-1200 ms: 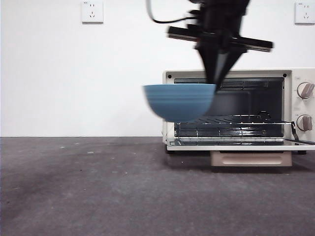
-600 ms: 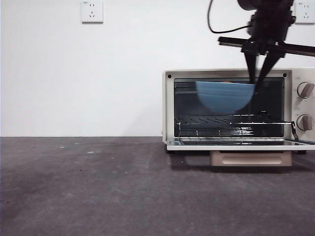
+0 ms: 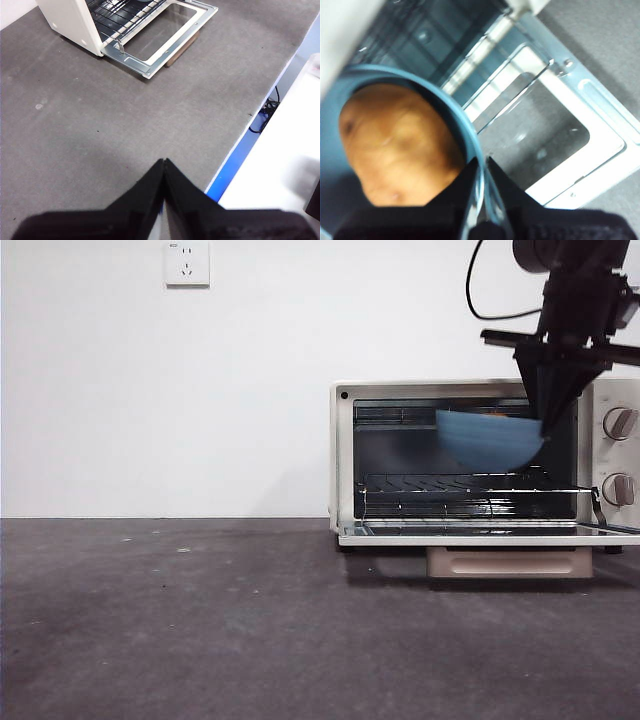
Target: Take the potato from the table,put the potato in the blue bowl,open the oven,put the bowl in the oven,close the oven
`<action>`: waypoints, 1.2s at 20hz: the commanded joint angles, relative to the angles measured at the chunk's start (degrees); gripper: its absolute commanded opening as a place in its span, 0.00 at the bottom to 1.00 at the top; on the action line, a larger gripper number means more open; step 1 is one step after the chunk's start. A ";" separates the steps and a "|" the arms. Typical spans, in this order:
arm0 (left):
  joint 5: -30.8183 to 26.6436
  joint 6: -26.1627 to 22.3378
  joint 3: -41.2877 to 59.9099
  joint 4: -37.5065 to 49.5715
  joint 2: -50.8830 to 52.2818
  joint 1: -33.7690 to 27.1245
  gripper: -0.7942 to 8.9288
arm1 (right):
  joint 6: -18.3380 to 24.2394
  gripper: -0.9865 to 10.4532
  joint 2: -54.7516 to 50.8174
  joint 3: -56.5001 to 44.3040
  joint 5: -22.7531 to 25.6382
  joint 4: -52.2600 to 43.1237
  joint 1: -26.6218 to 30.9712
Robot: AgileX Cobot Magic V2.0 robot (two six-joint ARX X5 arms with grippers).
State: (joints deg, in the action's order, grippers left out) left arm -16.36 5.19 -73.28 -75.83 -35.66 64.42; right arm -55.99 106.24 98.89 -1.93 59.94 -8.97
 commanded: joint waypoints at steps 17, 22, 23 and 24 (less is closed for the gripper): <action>-0.15 0.68 0.35 0.26 0.02 0.02 0.08 | 0.66 0.34 2.62 0.26 0.11 -3.69 0.04; -0.15 0.70 0.35 0.24 0.02 0.02 0.08 | 2.12 0.34 1.81 0.28 0.04 -3.41 0.02; -0.13 0.72 0.35 0.26 0.02 0.02 0.08 | 2.23 0.34 1.38 0.28 0.02 -3.39 0.02; -0.13 0.79 0.35 0.26 0.02 0.02 0.08 | 2.32 0.34 0.96 0.28 0.02 -3.37 0.02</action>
State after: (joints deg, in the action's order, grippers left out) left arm -16.36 5.26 -73.28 -75.81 -35.68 64.42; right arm -54.28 107.68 98.89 -1.96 56.66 -8.88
